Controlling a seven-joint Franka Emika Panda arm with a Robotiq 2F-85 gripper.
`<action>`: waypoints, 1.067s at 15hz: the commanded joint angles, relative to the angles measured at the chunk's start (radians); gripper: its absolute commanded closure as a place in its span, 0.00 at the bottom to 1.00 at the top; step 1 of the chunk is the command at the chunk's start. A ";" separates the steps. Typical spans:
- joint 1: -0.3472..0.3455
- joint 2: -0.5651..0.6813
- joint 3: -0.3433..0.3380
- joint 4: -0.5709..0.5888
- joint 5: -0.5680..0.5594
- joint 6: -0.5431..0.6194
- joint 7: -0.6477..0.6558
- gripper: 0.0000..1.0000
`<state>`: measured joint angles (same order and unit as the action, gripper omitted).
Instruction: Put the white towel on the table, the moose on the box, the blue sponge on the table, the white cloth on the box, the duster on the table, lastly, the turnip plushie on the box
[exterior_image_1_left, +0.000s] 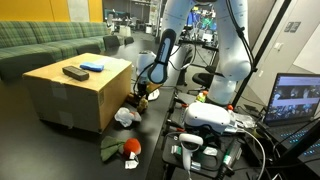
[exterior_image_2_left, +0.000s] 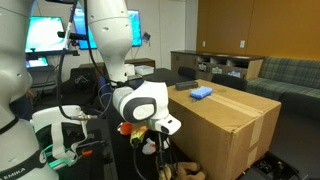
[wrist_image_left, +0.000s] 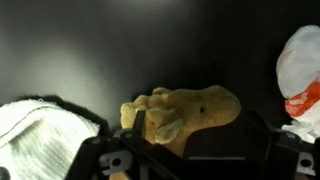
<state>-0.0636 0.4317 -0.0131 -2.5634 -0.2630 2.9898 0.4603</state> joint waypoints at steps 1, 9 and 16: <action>0.076 0.073 -0.064 0.076 0.123 0.031 -0.108 0.00; 0.164 0.161 -0.189 0.154 0.197 0.030 -0.163 0.00; 0.159 0.197 -0.208 0.156 0.214 0.047 -0.179 0.42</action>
<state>0.0944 0.5984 -0.2156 -2.4234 -0.0888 3.0102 0.3230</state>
